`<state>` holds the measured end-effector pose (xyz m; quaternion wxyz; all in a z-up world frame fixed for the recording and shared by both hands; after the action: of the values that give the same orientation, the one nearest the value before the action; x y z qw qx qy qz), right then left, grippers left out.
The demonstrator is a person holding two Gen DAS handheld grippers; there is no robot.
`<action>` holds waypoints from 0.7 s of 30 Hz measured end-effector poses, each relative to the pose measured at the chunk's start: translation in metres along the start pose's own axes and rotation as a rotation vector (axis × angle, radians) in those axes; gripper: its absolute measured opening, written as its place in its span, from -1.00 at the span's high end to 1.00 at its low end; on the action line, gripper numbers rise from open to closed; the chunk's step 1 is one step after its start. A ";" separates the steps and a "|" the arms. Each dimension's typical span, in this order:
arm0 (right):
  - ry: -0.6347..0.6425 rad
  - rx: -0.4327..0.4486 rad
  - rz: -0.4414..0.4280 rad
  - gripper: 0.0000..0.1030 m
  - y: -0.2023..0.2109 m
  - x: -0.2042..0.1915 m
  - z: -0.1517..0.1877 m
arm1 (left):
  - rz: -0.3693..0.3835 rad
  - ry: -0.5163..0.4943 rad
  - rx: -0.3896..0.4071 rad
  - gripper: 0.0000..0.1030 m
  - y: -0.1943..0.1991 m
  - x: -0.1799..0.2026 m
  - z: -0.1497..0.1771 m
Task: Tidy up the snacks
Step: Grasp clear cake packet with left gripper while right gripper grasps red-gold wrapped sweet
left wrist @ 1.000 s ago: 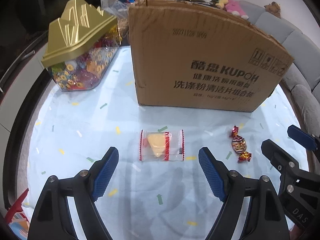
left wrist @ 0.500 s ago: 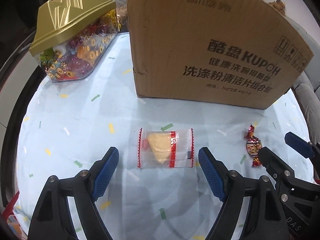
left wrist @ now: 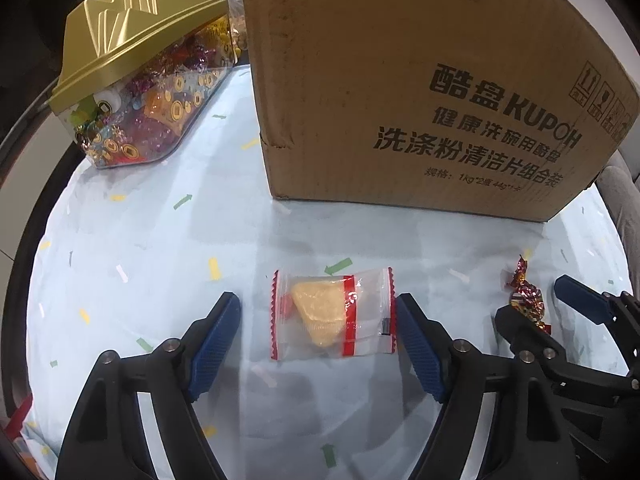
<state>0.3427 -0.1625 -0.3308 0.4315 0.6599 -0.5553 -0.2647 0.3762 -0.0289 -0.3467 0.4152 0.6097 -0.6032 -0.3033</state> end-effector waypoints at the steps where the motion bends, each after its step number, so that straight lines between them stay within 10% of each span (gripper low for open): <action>1: -0.001 -0.004 -0.002 -0.33 -0.002 -0.001 0.000 | 0.000 -0.003 0.004 -0.48 -0.001 0.000 0.000; 9: -0.009 0.012 -0.007 -0.30 -0.007 -0.004 0.001 | 0.015 -0.049 0.066 -0.09 0.011 0.014 0.006; 17: -0.012 0.020 -0.016 0.62 -0.002 -0.001 -0.002 | 0.031 -0.073 0.070 0.29 0.015 0.025 0.009; 21: -0.023 0.016 -0.022 0.62 -0.001 0.001 -0.001 | 0.023 -0.080 0.072 0.34 0.017 0.028 0.012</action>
<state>0.3448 -0.1627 -0.3311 0.4169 0.6660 -0.5551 -0.2728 0.3605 -0.0568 -0.3339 0.3720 0.6047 -0.6368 -0.3007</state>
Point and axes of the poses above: each gripper's, at about its wrist camera, not at the fingertips, and y roughly against the way its jaws point, x to its right, z to its underside, the point moved 9 cm from there along -y, roughly the way its jaws point, and after that the axes turned 13 degrees about y, right-handed, at the moved point
